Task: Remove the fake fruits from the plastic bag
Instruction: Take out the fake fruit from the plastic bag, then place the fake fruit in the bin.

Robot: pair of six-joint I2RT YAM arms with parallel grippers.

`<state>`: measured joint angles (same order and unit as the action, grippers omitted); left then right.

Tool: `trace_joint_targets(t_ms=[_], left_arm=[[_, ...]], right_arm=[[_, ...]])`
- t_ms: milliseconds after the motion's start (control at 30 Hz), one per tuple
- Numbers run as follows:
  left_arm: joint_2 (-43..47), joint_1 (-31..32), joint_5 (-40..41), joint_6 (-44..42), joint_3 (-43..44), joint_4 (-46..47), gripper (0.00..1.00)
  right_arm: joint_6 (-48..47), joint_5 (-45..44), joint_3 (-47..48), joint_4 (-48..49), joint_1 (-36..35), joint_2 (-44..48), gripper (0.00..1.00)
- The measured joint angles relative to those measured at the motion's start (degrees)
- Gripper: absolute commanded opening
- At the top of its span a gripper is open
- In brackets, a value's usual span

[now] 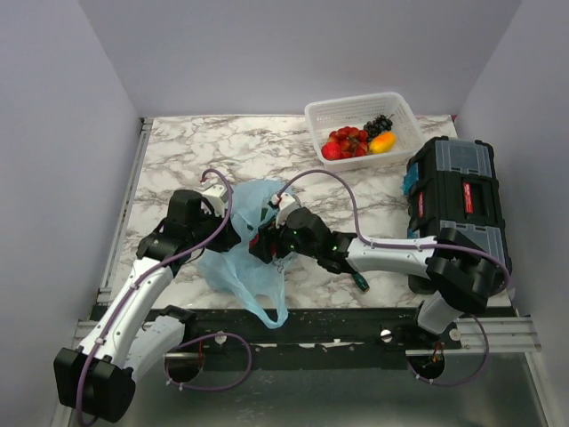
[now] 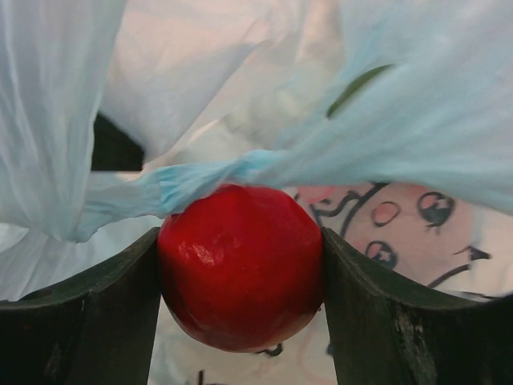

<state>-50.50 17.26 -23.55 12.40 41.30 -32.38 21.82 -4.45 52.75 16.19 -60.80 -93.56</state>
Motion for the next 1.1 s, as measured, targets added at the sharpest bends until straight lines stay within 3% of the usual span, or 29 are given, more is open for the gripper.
trace_joint_targets(t_ms=[267, 1100], left_arm=[[0.9, 0.0, 0.3, 0.0, 0.0, 0.0, 0.0], [1.3, 0.0, 0.8, 0.0, 0.0, 0.1, 0.0]], right_arm=[[3.4, 11.4, -0.8, 0.6, 0.0, 1.5, 0.09], [6.6, 20.8, -1.4, 3.9, 0.0, 19.3, 0.01]])
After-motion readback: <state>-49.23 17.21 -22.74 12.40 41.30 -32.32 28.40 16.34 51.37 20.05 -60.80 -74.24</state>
